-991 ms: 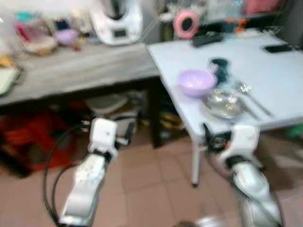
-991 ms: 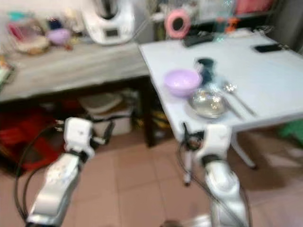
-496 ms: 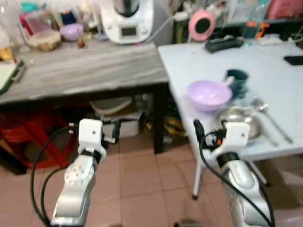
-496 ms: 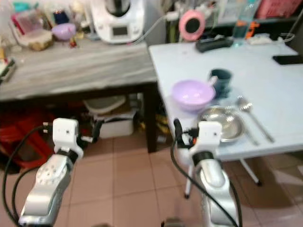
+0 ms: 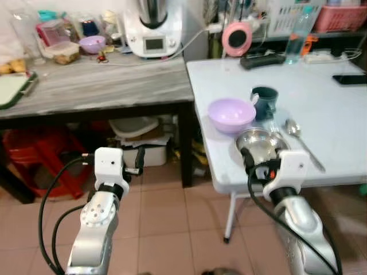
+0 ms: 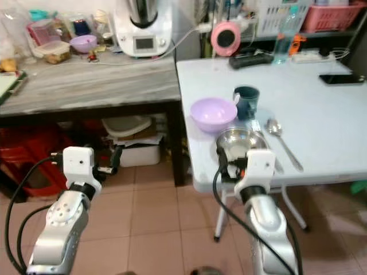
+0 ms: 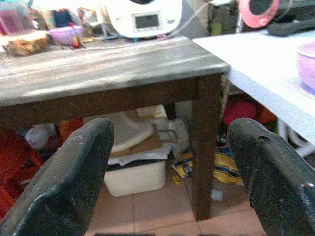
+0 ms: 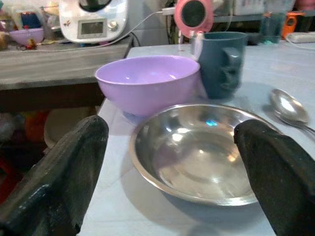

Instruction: Setting the table

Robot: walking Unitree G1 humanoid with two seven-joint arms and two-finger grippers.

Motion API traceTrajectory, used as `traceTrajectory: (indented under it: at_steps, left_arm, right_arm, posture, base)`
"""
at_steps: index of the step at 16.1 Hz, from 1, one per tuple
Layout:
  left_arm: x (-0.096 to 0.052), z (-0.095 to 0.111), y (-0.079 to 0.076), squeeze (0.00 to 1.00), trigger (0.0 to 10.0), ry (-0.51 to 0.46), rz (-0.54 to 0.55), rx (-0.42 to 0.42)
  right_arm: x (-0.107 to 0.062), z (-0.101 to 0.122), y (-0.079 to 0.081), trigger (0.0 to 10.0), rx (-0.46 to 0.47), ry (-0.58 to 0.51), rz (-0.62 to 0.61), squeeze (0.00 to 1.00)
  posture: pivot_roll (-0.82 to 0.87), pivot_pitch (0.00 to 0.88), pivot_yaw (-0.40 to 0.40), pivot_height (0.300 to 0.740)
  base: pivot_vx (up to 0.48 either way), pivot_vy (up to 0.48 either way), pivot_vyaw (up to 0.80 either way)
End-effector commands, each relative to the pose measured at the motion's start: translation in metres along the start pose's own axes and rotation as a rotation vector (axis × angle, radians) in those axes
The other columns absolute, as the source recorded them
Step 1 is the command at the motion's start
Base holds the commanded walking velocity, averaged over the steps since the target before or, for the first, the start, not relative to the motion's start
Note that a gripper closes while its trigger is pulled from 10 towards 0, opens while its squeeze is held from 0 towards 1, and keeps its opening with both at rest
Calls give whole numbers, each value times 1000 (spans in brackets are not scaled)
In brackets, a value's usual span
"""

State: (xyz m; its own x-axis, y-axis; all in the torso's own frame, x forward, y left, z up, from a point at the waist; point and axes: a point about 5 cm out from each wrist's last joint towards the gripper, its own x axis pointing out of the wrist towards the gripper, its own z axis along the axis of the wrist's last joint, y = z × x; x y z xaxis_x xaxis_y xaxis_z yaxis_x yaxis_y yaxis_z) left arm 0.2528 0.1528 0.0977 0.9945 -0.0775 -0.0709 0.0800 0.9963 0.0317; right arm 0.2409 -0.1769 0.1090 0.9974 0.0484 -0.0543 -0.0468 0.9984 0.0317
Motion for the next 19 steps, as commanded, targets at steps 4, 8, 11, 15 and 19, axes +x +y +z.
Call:
traceTrajectory:
  at_steps: [4,8,11,15,19]
  left_arm:
    - [2,2,-1,0,10000,-4,-8,41]
    - [0,0,-1,0,10000,13,-18,98]
    - [0,-3,0,0,10000,28,-10,88]
    - [3,5,-4,0,10000,-23,0,83]
    - [3,8,-4,0,10000,-42,3,82]
  right_arm:
    - [-1,4,0,10000,-5,-8,3,0]
    - [1,7,2,10000,-15,-15,7,0]
    - [1,5,3,10000,-11,-11,5,0]
    - [2,8,3,10000,-20,-23,11,0]
    - [2,7,2,10000,-9,-19,-4,0]
  posture:
    - [-51,0,35,740]
    - [-49,0,39,740]
    - [-49,0,41,740]
    - [-47,0,45,740]
    - [-43,0,46,740]
  base:
    - [0,-480,0]
    - [267,-350,0]
    - [431,0,0]
    - [0,0,319]
    - [0,0,750]
